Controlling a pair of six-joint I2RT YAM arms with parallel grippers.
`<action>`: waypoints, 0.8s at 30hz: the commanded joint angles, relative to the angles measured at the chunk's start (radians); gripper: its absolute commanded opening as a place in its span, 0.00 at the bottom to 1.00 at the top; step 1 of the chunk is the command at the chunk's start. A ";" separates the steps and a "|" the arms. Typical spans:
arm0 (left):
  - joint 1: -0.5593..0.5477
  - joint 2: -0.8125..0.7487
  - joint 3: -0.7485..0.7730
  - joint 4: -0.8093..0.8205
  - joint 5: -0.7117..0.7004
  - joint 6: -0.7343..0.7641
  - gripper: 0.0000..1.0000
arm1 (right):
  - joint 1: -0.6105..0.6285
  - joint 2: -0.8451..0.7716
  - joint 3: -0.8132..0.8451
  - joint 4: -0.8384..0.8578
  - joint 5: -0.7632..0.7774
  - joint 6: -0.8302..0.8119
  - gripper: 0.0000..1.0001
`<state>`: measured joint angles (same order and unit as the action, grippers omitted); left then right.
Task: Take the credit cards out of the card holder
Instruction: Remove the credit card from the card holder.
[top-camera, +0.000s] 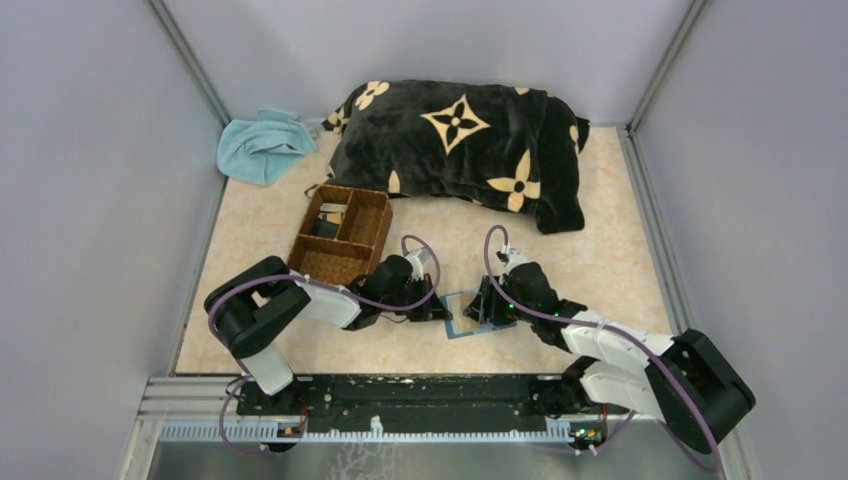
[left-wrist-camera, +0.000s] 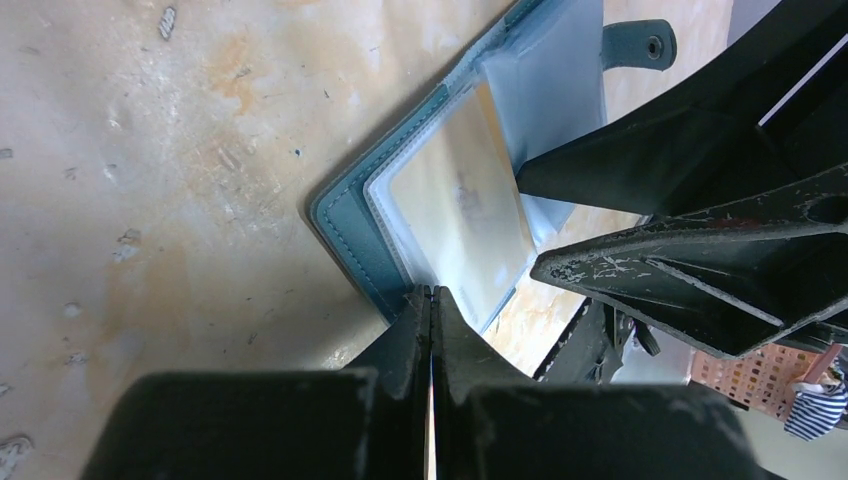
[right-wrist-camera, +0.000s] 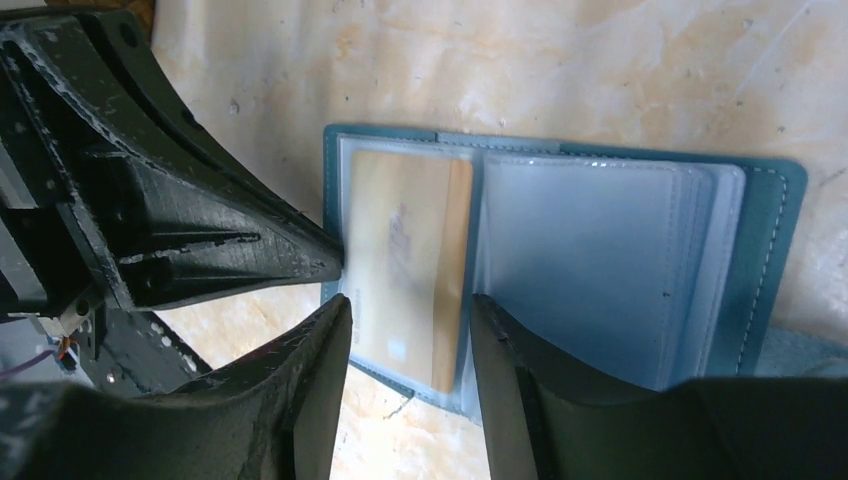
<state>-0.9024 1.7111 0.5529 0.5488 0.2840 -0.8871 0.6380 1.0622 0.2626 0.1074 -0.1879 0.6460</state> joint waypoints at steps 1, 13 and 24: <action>-0.007 0.053 -0.013 -0.084 -0.016 0.016 0.00 | -0.011 0.041 -0.040 0.076 -0.047 -0.001 0.48; -0.007 0.059 -0.013 -0.084 -0.013 0.014 0.00 | -0.032 -0.039 -0.075 0.207 -0.232 0.066 0.47; -0.007 0.069 -0.010 -0.078 -0.001 0.014 0.00 | -0.067 -0.044 -0.121 0.332 -0.327 0.138 0.44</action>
<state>-0.8989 1.7245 0.5533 0.5674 0.3008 -0.8940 0.5785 1.0340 0.1513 0.2779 -0.3683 0.7166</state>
